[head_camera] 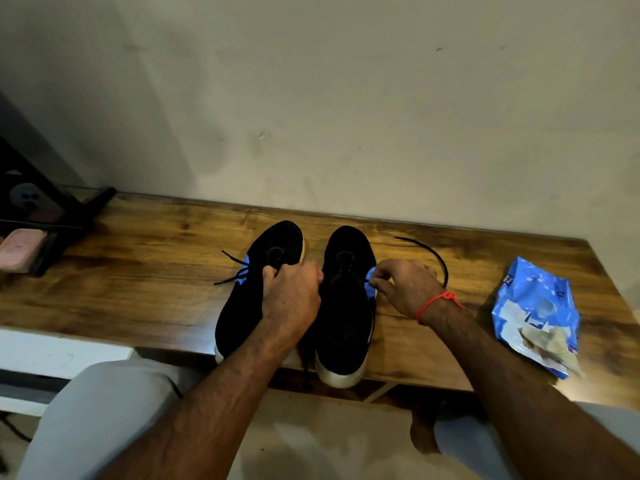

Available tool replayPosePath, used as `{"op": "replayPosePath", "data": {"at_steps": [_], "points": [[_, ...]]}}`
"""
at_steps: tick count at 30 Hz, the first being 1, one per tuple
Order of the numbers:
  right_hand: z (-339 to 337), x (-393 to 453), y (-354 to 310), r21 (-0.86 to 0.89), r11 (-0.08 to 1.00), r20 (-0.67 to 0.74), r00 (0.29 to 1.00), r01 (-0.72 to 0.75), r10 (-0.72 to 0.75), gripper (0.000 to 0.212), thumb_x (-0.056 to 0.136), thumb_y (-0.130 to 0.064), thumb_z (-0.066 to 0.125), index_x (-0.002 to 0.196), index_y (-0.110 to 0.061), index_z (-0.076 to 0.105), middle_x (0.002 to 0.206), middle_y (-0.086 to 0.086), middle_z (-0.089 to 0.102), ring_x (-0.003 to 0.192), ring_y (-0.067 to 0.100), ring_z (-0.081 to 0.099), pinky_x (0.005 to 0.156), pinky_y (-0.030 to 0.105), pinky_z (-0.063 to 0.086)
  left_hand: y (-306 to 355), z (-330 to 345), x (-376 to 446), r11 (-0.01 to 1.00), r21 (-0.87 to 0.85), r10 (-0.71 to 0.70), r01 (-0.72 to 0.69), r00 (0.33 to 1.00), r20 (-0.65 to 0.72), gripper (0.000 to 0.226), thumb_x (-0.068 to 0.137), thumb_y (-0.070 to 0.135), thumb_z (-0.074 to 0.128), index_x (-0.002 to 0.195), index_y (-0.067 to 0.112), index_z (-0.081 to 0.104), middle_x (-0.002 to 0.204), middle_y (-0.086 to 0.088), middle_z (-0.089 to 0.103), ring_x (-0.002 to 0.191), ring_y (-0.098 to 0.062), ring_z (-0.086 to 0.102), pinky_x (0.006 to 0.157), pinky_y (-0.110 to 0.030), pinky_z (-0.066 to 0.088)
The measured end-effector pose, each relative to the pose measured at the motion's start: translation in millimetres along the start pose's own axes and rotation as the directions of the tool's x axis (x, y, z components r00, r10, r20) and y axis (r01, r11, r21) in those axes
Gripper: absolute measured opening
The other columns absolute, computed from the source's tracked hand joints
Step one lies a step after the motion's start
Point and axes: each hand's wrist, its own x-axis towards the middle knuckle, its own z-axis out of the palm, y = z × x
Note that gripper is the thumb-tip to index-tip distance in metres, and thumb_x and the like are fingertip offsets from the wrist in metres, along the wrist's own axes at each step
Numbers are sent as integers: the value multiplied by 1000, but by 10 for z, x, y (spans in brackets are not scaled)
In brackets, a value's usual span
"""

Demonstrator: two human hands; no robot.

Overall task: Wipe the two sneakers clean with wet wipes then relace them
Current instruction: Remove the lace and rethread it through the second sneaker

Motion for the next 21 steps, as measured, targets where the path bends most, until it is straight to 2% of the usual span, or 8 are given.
{"op": "replayPosePath", "data": {"at_steps": [2, 7, 9, 11, 13, 16, 18, 21], "points": [[11, 18, 40, 57, 998, 14, 1000, -1, 0, 8, 96, -36, 59, 89, -34, 64, 98, -12, 68, 104, 18, 59, 96, 42, 43, -2, 13, -3, 1000, -12, 27, -26, 999, 22, 13, 105, 20, 48, 108, 30, 56, 92, 10, 69, 90, -13, 63, 93, -40, 31], [29, 6, -74, 408, 913, 39, 999, 4, -21, 8, 96, -26, 63, 100, -21, 67, 84, -4, 69, 79, 12, 64, 68, 27, 53, 24, -58, 8, 968, -251, 34, -17, 997, 64, 13, 105, 23, 46, 108, 35, 51, 96, 18, 62, 96, -4, 54, 90, -36, 24], [-13, 30, -123, 459, 888, 75, 997, -21, -15, 11, 95, -27, 64, 95, -18, 70, 78, -3, 71, 73, 12, 66, 68, 31, 54, 66, -115, 51, 952, -303, -16, 43, 996, 90, 11, 104, 30, 52, 100, 35, 60, 93, 20, 64, 98, -4, 57, 93, -37, 31], [-85, 63, -169, 549, 832, 113, 993, -77, 17, 15, 93, -26, 67, 90, -13, 74, 69, -4, 69, 63, 11, 62, 63, 29, 51, 103, -197, 104, 882, -458, -48, 114, 987, 152, 14, 102, 32, 58, 91, 33, 68, 87, 19, 69, 93, -3, 64, 94, -36, 47], [-199, 92, -217, 726, 667, 177, 983, -167, 53, 18, 92, -21, 70, 93, -3, 73, 66, 1, 65, 56, 11, 55, 58, 26, 46, 154, -327, 130, 745, -644, -39, 173, 975, 217, 18, 102, 25, 59, 94, 26, 75, 84, 11, 73, 76, -3, 66, 81, -27, 57], [-427, 110, -336, 882, 394, 261, 964, -257, 45, 16, 93, -16, 67, 92, -1, 73, 68, 3, 65, 53, 11, 53, 52, 21, 42, 260, -573, 102, 542, -791, -22, 285, 945, 325, 19, 103, 17, 58, 103, 12, 76, 85, 0, 74, 64, -4, 62, 64, -14, 51], [-606, 109, -427, 916, 285, 288, 957, -281, 19, 14, 94, -14, 64, 91, -4, 73, 68, 2, 66, 55, 10, 56, 55, 21, 43, 332, -736, 102, 433, -829, -23, 353, 924, 382, 19, 103, 21, 59, 105, 11, 75, 85, 1, 76, 65, -4, 65, 57, -19, 46], [-903, 92, -566, 945, 142, 303, 953, -295, -31, 13, 95, -14, 60, 94, -7, 70, 73, 1, 68, 61, 10, 60, 64, 24, 47, 425, -999, 137, 311, -864, -19, 395, 912, 410, 18, 102, 28, 59, 105, 17, 73, 87, 4, 78, 68, -5, 68, 58, -24, 38]]}}
